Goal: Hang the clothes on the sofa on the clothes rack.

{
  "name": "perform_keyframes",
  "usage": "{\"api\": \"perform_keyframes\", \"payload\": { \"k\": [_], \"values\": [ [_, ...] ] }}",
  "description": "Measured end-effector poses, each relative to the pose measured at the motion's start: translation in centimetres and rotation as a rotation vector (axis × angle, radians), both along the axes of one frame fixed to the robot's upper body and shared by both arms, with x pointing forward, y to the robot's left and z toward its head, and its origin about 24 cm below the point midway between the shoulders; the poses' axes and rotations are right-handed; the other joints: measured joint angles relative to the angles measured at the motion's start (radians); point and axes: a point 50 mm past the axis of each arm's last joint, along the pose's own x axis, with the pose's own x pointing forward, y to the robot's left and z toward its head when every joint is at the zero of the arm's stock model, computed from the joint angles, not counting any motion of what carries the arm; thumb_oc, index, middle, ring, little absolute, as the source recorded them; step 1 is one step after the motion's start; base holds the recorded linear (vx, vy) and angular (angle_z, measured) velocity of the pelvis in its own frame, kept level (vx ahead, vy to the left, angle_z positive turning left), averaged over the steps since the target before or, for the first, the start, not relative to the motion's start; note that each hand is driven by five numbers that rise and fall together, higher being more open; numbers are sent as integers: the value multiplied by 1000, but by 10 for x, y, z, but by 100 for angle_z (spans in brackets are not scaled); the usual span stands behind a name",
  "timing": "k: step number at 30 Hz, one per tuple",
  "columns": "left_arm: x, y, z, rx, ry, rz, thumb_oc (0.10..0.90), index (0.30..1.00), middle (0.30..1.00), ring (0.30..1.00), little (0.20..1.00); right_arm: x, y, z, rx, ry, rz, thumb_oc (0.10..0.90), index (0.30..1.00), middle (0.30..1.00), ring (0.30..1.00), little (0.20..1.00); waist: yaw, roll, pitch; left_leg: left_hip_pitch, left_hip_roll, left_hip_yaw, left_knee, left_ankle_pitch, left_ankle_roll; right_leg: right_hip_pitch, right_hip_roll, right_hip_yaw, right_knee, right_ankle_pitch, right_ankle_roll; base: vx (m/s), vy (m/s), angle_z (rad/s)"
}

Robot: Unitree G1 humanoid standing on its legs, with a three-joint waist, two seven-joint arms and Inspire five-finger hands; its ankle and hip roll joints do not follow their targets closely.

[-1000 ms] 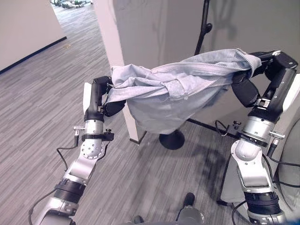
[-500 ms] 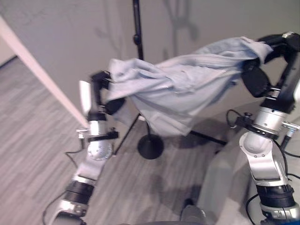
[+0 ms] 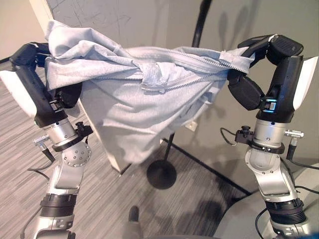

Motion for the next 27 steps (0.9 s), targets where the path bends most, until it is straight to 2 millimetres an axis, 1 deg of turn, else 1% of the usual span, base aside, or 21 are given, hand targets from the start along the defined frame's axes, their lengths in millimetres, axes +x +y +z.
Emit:
{"api": "perform_keyframes", "payload": {
  "k": [1,2,3,4,5,6,7,10,12,14,15,17,19,20,22,23,25,27],
  "values": [
    [7,2,2,49,30,6,400,300,300,300,300,1,1,1,-11,-6,-32,400,300,300,300,300,0,17,10,37,-13,29,0,-9,28,-19,-32,32,71,13,9,112,215,-30],
    [10,1,3,69,45,0,400,300,300,300,300,2,0,1,-3,-6,-44,400,300,300,300,300,3,28,11,51,-15,37,0,-16,34,-29,-41,41,96,12,15,99,194,-39],
    [12,-1,6,85,46,-7,400,300,300,300,300,2,-2,1,1,-7,-62,400,300,300,300,300,-3,33,13,64,-21,46,0,-30,44,-30,-47,50,98,21,29,107,209,-19],
    [18,-7,14,127,32,-27,400,300,300,300,300,7,-7,4,5,-23,-122,400,300,300,300,300,-17,31,11,89,-48,51,0,-46,55,-23,-79,50,115,40,50,72,158,-15],
    [21,-11,18,144,23,-39,400,300,300,300,300,8,-10,6,20,-32,-141,400,300,300,300,300,-17,35,10,94,-51,58,0,-50,59,-22,-84,51,119,43,55,76,165,-16],
    [26,-18,27,189,-3,-53,400,300,300,300,300,10,-18,8,36,-48,-193,400,300,300,300,300,-18,38,9,99,-59,67,0,-60,63,-20,-85,52,119,57,70,57,117,-14],
    [29,-24,34,231,-26,-62,400,300,300,300,300,12,-24,11,38,-58,-242,400,300,300,300,300,-26,42,10,106,-65,67,0,-61,66,-15,-92,49,119,64,80,90,144,-12],
    [30,-33,44,305,-68,-70,400,300,300,300,300,14,-34,16,37,-81,-336,400,300,300,300,300,-44,56,11,130,-67,78,0,-71,74,-6,-97,49,130,75,100,64,96,-9],
    [30,-39,47,313,-83,-91,400,300,300,300,300,12,-39,24,16,-134,-398,400,300,300,300,300,-47,65,10,151,-67,88,0,-73,75,7,-99,48,125,75,100,40,46,-21],
    [30,-41,49,315,-94,-99,400,300,300,300,300,11,-41,31,-15,-166,-429,400,300,300,300,300,-51,67,10,160,-65,95,0,-80,70,15,-96,47,113,75,101,26,31,-19],
    [30,-42,51,318,-103,-107,400,300,300,300,300,12,-46,37,-55,-190,-460,400,300,300,300,300,-53,69,10,167,-65,101,0,-83,66,23,-96,46,103,74,102,6,22,-18],
    [33,-45,51,324,-101,-116,400,300,300,300,300,16,-50,44,-74,-208,-480,400,300,300,300,300,-56,69,9,172,-65,106,0,-87,61,28,-96,46,93,74,102,-1,21,-15],
    [41,-47,49,334,-76,-118,400,300,300,300,300,25,-53,47,-94,-194,-488,400,300,300,300,300,-56,69,9,176,-65,111,-1,-88,58,27,-97,45,92,74,102,-12,2,-17],
    [53,-46,44,344,-21,-105,400,300,300,300,300,40,-55,45,-120,-132,-468,400,300,300,300,300,-57,69,9,182,-63,120,-1,-92,53,24,-97,43,92,74,102,-19,-7,-19],
    [61,-42,37,351,34,-90,400,300,300,300,300,49,-55,39,-150,-73,-449,400,300,300,300,300,-57,68,9,178,-62,122,-2,-95,44,20,-98,42,89,73,102,-28,-17,-17],
    [69,-37,25,364,115,-72,400,300,300,300,300,61,-51,27,-190,25,-414,400,300,300,300,300,-53,68,8,178,-61,129,-4,-94,43,14,-97,32,87,72,101,-28,-22,-16],
    [76,-31,12,365,201,-45,400,300,300,300,300,69,-46,14,-222,115,-372,400,300,300,300,300,-53,63,9,171,-62,129,-5,-94,45,12,-98,18,77,65,96,-27,-18,-9],
    [78,-24,-2,337,286,-36,400,300,300,300,300,75,-41,1,-257,199,-333,400,300,300,300,300,-51,59,9,151,-61,129,-4,-83,45,-2,-94,6,71,61,92,0,0,0]
  ]
}}
